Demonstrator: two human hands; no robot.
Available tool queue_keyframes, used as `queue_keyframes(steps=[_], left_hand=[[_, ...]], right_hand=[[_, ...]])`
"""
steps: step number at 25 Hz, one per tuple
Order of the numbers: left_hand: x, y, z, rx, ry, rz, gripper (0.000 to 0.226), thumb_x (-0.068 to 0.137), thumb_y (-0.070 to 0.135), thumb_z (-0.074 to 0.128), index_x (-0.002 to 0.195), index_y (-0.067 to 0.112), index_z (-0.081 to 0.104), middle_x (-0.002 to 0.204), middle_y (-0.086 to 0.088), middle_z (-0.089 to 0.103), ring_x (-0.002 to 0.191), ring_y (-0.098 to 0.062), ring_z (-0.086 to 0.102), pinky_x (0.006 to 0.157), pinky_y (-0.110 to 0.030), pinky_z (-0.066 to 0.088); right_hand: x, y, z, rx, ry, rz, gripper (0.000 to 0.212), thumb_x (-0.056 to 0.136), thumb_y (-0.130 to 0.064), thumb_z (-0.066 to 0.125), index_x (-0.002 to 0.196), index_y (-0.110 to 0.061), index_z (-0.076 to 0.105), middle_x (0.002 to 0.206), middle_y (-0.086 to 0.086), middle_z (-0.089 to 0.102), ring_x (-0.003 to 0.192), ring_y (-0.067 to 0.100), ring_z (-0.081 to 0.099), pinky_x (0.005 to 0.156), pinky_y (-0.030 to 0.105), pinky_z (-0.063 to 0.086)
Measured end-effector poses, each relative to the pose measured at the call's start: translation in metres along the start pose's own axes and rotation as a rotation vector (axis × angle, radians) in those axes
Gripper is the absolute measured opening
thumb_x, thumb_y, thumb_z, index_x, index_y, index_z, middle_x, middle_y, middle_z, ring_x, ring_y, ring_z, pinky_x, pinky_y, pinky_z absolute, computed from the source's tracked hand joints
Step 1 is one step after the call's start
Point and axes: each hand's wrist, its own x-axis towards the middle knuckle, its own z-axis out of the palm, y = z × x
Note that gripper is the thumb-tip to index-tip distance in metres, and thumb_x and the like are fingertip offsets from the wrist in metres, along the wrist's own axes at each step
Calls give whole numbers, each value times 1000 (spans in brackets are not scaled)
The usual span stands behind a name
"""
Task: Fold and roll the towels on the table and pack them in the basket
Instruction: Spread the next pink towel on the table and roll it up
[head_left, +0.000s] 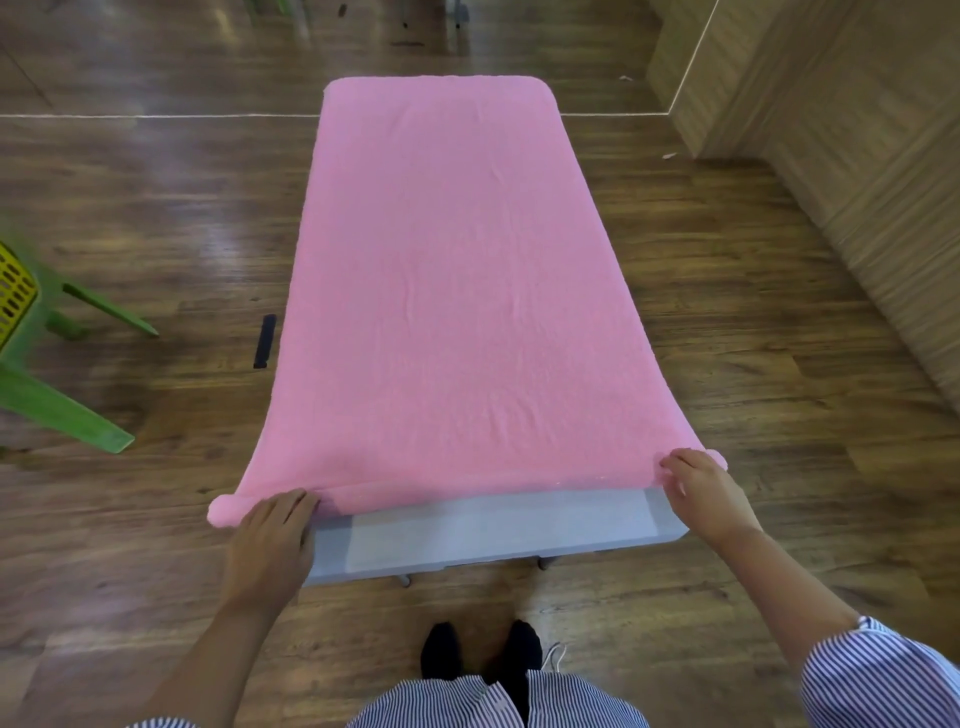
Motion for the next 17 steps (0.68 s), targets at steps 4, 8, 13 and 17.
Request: queue_keyframes(steps=[4,8,13,17], left_hand=[[6,-5,2,-11,-28,11,43,78,20,38,98,1,70,96,-13,69,83,-34,65,77,-45,52],[4,-14,3,14,-89,55,47,70,12,34,98,5,70,89,-8,69,76,-32,66,72,-43,53],[4,-18,-4,4,-74,105,46,64,0,48,105,14,63,93,-3,63,82,-25,59,71,-38,47],[13,-10,-8,-10,29,-30,30,88,23,41,88,7,67,88,-8,64,79,-31,61,63,-43,48]], right_hand=[[4,-2,3,2,-75,48,40,52,16,73,89,-1,71,84,13,68,78,34,65,55,39,54],[5,0,0,8,-112,54,25,63,8,70,80,-10,74,67,4,65,68,30,63,55,38,49],[0,5,3,-9,-154,107,19,72,-6,55,81,-8,72,71,6,63,73,33,59,61,37,43],[0,-5,-9,50,-90,185,18,68,9,65,84,3,61,84,13,58,77,34,55,60,39,46]])
